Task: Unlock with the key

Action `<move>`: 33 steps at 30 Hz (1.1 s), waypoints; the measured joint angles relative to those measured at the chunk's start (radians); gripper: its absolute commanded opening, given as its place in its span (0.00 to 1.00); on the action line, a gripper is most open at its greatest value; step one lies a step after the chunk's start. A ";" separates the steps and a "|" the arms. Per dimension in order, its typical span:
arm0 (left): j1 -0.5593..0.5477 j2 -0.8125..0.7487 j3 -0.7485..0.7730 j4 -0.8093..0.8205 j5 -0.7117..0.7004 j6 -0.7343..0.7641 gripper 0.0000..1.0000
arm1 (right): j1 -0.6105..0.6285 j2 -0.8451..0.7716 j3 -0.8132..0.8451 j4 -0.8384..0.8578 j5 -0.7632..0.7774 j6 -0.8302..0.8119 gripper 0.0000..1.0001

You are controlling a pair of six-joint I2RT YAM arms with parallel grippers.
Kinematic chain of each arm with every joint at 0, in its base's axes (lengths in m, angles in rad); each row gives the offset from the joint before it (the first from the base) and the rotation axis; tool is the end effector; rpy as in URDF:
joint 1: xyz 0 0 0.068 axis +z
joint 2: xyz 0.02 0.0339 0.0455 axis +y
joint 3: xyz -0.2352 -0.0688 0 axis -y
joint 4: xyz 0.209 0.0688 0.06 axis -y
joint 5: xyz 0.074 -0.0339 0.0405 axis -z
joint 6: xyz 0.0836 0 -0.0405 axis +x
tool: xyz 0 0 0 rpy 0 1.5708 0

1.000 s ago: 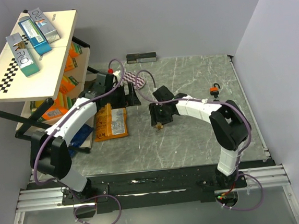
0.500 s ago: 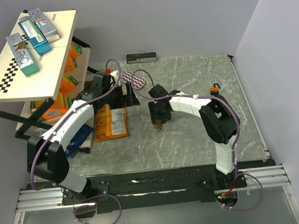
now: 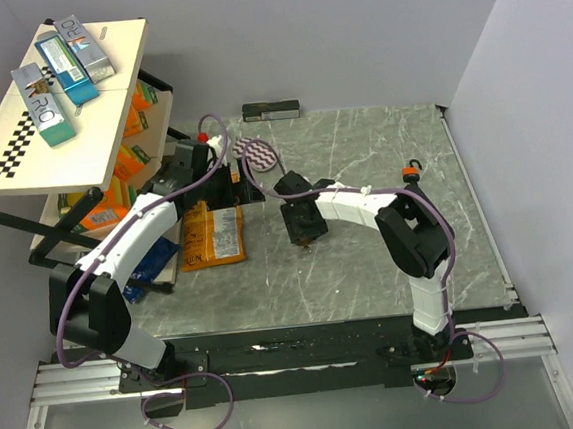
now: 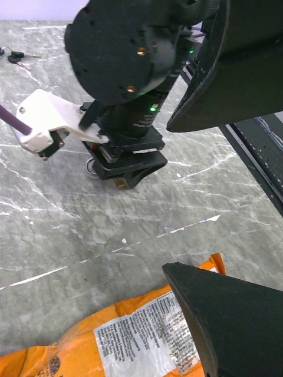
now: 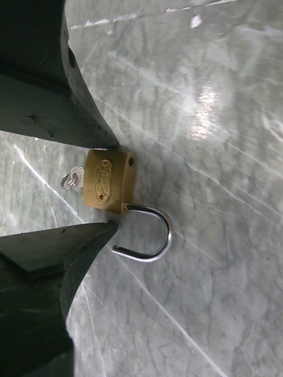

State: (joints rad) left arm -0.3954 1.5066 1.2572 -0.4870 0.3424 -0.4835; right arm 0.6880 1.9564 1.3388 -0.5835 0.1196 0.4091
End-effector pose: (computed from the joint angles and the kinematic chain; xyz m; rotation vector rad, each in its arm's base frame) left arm 0.2987 -0.1551 0.2522 0.0780 2.4030 -0.8271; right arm 0.2924 0.2275 0.1129 -0.3533 2.7393 0.1282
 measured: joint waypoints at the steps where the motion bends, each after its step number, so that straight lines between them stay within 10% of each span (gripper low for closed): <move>1: 0.000 0.000 -0.006 0.003 0.000 0.000 0.96 | 0.006 0.000 0.000 -0.004 0.008 -0.008 0.53; 8: 0.000 -0.001 -0.017 0.004 0.000 0.000 0.96 | 0.018 0.004 0.002 -0.005 0.030 -0.043 0.27; 33: 0.020 -0.124 -0.042 0.069 -0.034 -0.032 0.96 | -0.535 0.146 0.238 -0.090 -0.039 -0.559 0.28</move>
State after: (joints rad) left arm -0.3756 1.3827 1.2156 -0.4175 0.3084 -0.5152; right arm 0.1528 2.1025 1.5768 -0.6735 0.0807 -0.1501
